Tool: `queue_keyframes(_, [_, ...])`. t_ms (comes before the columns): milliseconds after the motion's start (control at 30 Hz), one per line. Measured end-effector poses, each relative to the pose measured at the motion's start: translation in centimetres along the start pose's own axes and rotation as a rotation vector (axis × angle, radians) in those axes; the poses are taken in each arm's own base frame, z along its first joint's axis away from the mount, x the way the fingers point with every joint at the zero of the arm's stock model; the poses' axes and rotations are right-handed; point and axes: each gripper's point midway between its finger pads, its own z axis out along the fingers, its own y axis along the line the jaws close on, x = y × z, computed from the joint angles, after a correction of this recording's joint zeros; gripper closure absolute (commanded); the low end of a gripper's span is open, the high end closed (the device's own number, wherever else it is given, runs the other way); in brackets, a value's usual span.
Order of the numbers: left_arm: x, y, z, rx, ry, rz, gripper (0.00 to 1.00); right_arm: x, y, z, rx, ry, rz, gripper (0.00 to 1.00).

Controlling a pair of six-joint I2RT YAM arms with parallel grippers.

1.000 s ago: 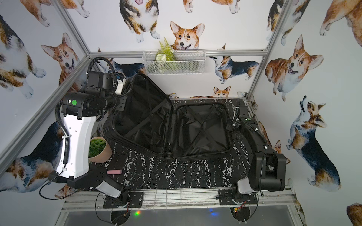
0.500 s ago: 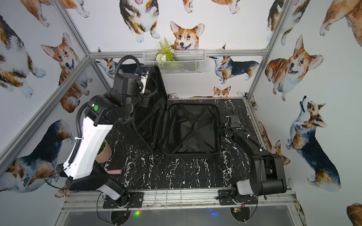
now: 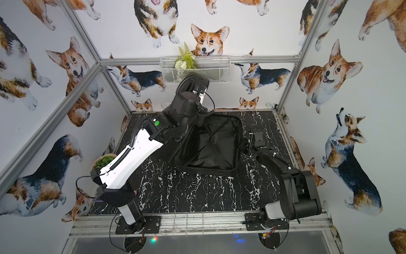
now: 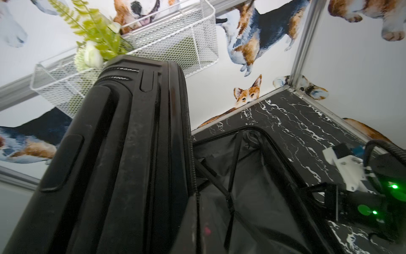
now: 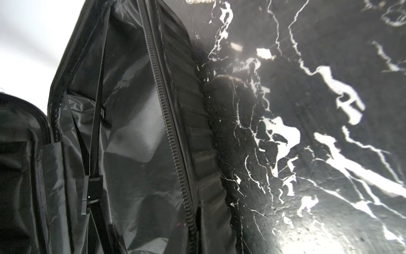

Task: Close the suitcase zippers
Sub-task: Close the suitcase at the center of the board.

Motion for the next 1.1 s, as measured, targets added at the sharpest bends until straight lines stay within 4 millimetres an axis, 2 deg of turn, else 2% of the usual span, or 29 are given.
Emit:
queue_keyframes(133, [0.2,-4.4,0.3,0.18,0.011,0.001,0.58,0.4,-0.3,0.2,-0.001,0.004,0.003,1.0])
queue_keyframes(167, [0.2,-5.4,0.1,0.233,0.013,-0.006,0.48,0.4,-0.3,0.2,-0.003,0.003,0.002,1.0])
queue_keyframes(267, [-0.3,-7.0,-0.7,0.342,-0.001,-0.026,0.37,0.5,-0.3,0.3,-0.012,0.003,0.0,1.0])
queue_keyframes(533, [-0.1,-8.0,-2.1,0.441,0.007,-0.049,0.33,0.7,-0.1,0.8,-0.046,0.008,-0.011,1.0])
queue_keyframes(633, [0.5,-7.8,-2.0,0.433,0.021,-0.053,0.33,1.4,0.8,1.0,-0.072,0.021,-0.019,1.0])
queue_keyframes(767, [1.9,-6.0,-0.4,0.381,0.073,-0.085,0.33,2.9,2.1,1.2,-0.094,0.045,-0.039,1.0])
queue_keyframes(833, [3.1,-4.3,0.9,0.343,0.117,-0.115,0.32,3.7,2.8,1.4,-0.101,0.052,-0.045,0.99])
queue_keyframes(900, [4.3,-3.5,1.7,0.325,0.154,-0.125,0.32,4.4,3.4,1.6,-0.106,0.054,-0.052,0.97])
queue_keyframes(933, [4.6,-3.5,1.8,0.325,0.167,-0.125,0.32,4.6,3.6,1.6,-0.108,0.053,-0.051,0.94])
queue_keyframes(1033, [5.8,-4.7,2.4,0.371,0.216,-0.118,0.32,5.8,4.7,1.8,-0.113,0.058,-0.061,0.7])
queue_keyframes(1100, [6.5,-5.5,3.0,0.4,0.244,-0.115,0.32,6.3,5.3,1.7,-0.127,0.069,-0.067,0.62])
